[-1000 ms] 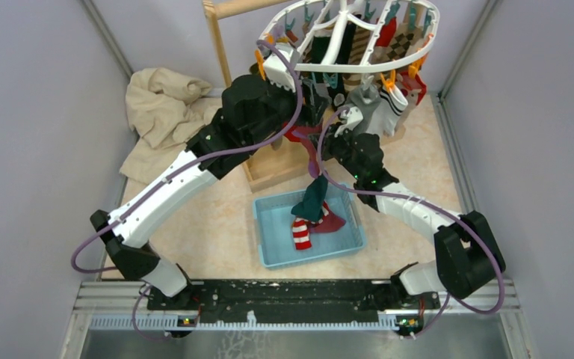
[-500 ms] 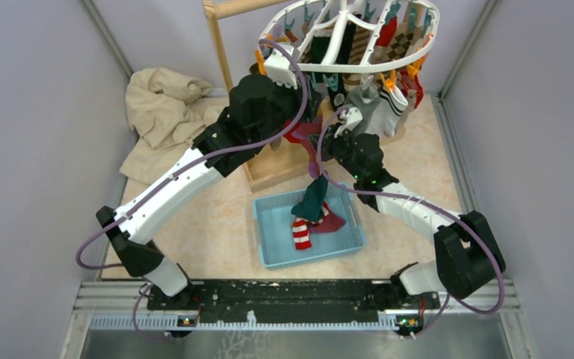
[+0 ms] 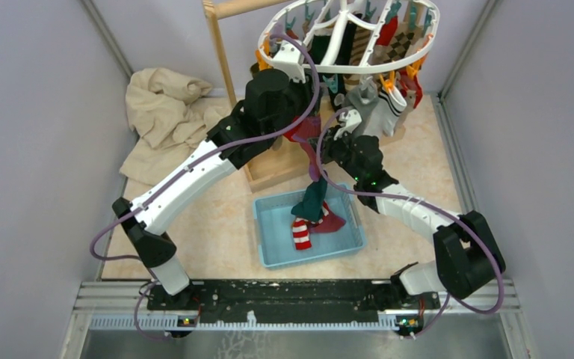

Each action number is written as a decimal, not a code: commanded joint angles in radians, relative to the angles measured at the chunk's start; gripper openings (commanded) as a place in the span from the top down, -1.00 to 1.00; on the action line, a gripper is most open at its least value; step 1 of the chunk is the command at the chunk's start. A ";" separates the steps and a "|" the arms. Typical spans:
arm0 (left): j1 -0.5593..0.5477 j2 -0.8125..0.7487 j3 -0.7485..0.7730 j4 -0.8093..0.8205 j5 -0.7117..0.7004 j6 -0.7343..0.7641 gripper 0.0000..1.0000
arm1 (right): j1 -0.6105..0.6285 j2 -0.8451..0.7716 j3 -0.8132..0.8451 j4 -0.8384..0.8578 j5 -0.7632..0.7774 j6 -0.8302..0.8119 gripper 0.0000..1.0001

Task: Remove the socks clipped to the hanger
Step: Remove the sock from the hanger.

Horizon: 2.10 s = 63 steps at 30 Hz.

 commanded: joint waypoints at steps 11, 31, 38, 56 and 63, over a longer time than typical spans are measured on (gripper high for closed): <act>-0.003 0.025 0.045 -0.009 -0.099 0.015 0.24 | -0.003 -0.035 -0.023 0.052 -0.016 0.002 1.00; -0.002 0.061 0.064 0.017 -0.118 0.010 -0.08 | -0.001 -0.069 -0.044 0.051 -0.028 0.004 1.00; -0.002 0.054 0.033 0.061 -0.127 0.009 -0.05 | 0.008 -0.092 -0.067 0.048 -0.030 0.003 1.00; 0.006 0.062 0.037 0.065 -0.098 0.004 0.28 | 0.026 -0.101 -0.062 0.029 -0.019 -0.006 1.00; 0.012 0.060 0.042 0.070 -0.076 0.011 0.41 | 0.034 -0.148 -0.080 -0.001 -0.025 -0.013 1.00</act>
